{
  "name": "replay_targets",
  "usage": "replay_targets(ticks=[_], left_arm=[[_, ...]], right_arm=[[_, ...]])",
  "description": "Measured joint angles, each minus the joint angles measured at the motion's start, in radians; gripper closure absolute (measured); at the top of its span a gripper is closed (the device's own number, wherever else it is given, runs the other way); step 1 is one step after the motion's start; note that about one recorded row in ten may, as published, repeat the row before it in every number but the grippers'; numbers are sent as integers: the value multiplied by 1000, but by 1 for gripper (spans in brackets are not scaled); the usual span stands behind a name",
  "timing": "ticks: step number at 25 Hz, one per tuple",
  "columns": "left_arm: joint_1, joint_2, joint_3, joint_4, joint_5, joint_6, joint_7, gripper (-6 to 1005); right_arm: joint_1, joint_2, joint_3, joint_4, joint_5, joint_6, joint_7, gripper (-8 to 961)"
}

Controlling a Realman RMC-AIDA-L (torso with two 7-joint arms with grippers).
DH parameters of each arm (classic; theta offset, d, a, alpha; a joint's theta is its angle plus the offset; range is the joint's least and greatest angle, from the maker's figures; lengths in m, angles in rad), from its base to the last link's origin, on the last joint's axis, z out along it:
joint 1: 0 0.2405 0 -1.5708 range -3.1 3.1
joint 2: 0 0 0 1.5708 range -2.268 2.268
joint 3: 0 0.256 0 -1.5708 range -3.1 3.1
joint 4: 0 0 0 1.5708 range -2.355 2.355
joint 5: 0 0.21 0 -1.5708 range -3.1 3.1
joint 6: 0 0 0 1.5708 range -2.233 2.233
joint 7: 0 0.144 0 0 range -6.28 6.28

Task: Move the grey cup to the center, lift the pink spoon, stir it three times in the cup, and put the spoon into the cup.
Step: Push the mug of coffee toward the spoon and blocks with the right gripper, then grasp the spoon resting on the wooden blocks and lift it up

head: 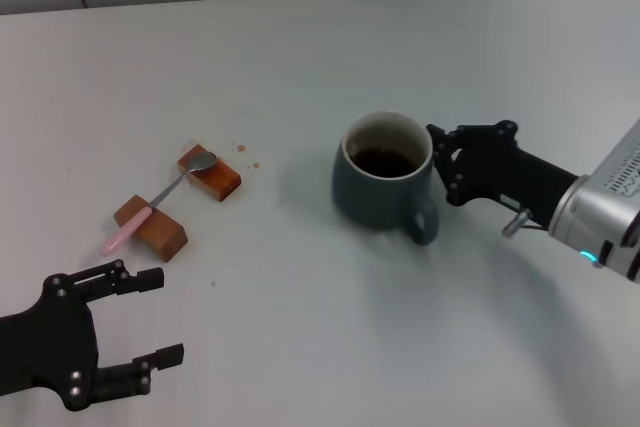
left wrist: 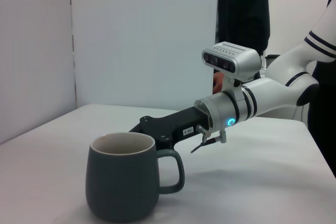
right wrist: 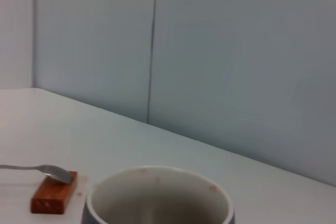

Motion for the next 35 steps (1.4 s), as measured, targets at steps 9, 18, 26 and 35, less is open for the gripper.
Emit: replay_targets(ticks=[9,18,26,35], left_arm=[[-3,1,-32,0,-2,1,-1,309],[-3,-1,-32,0,4,-6,-3,320],[3,-1,-32,0,5,-7,-3,319],[10,-1,-32,0,2,-3,0,319]], right_arm=[[61,2,-21,70,-3,6,4,936],[105,4,-24,113,-3,6,7,935],[57,3,11,103,-6,-26,5,934],[-198,-6,34,-86,-20,-500,45,933]])
